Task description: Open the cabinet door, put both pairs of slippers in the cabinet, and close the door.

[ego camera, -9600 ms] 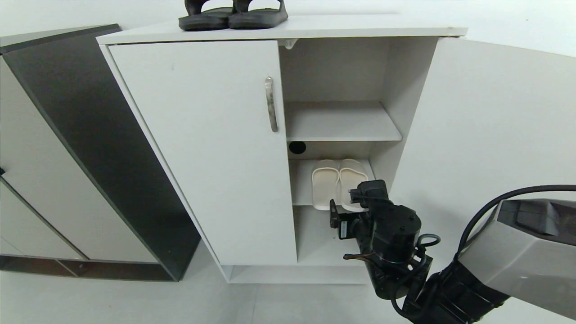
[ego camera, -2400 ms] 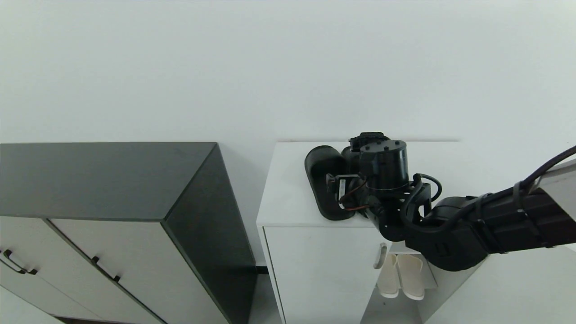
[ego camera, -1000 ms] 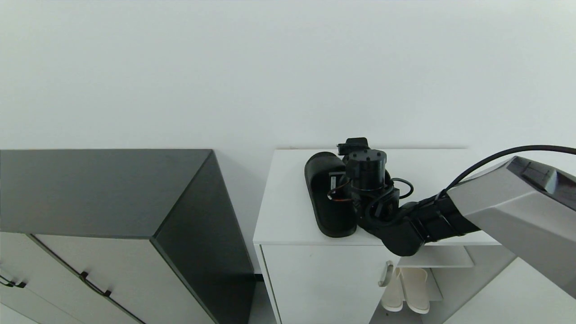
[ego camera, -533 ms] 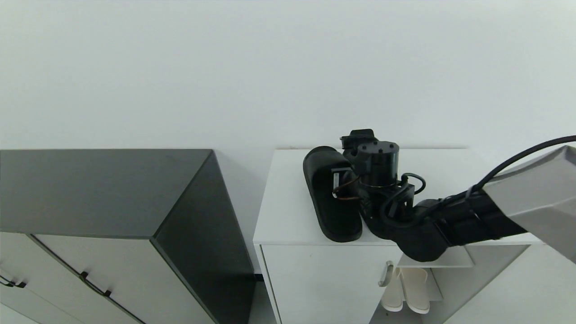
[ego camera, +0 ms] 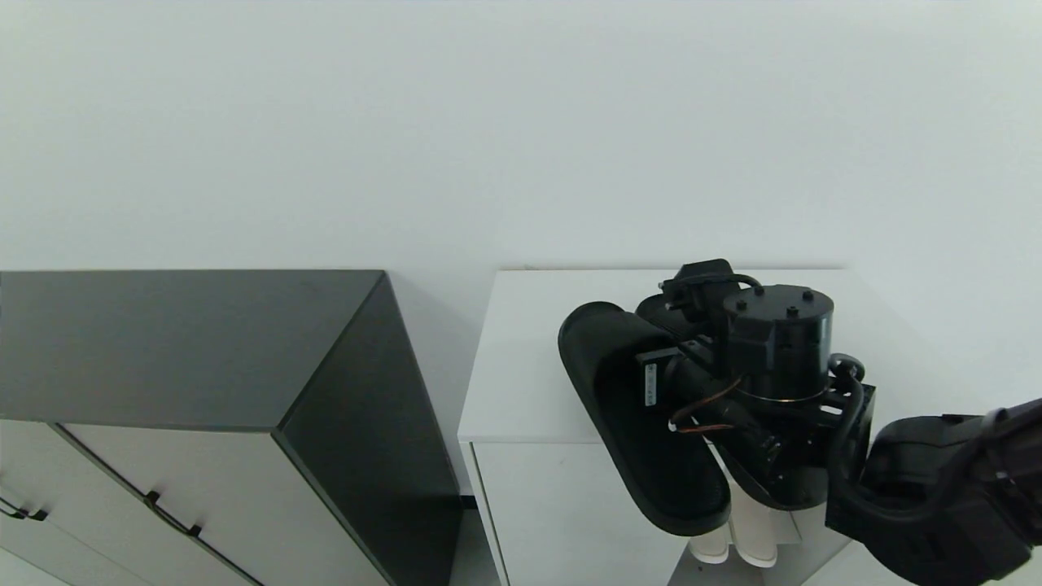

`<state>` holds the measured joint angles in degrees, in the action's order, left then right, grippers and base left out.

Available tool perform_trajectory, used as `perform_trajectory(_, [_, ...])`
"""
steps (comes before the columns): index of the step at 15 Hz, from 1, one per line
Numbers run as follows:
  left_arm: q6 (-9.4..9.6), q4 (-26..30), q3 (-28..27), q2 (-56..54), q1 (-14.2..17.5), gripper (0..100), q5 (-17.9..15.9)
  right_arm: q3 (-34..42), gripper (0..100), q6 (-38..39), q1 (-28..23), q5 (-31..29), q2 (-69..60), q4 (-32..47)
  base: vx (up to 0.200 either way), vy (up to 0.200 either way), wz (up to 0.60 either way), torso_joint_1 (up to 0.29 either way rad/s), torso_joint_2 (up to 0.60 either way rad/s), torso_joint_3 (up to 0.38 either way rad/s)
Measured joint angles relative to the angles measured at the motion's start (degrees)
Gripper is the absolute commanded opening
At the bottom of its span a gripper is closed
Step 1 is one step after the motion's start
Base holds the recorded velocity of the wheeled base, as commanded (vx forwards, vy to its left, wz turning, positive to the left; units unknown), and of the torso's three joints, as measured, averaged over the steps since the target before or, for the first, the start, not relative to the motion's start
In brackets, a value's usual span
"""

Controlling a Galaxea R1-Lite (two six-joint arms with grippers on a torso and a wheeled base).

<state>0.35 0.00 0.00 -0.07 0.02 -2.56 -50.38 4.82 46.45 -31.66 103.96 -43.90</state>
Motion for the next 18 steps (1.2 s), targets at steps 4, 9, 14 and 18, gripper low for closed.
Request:
perform_trajectory(4, [0.05,0.0,0.0,0.0,0.0,0,0.0,1.0,0,0.2,0.9,0.0,-1.2,-0.2,0.0,0.0,0.0,0.0,0.0,0.0])
perform_trajectory(9, [0.02,0.0,0.0,0.0,0.0,0,0.0,1.1,0,0.9,1.0,-0.1,-1.1,-0.3,-0.04,0.0,0.0,0.0,0.0,0.0])
perform_trajectory(14, [-0.02,0.0,0.0,0.0,0.0,0,0.0,1.0,0,0.9,1.2,-0.2,-0.7,-0.4,-0.2,0.0,0.0,0.002,0.01,0.002])
perform_trajectory(18, [0.05,0.0,0.0,0.0,0.0,0,0.0,1.0,0,0.9,1.1,-0.2,-0.6,-0.4,-0.2,0.0,0.0,0.001,0.0,0.001])
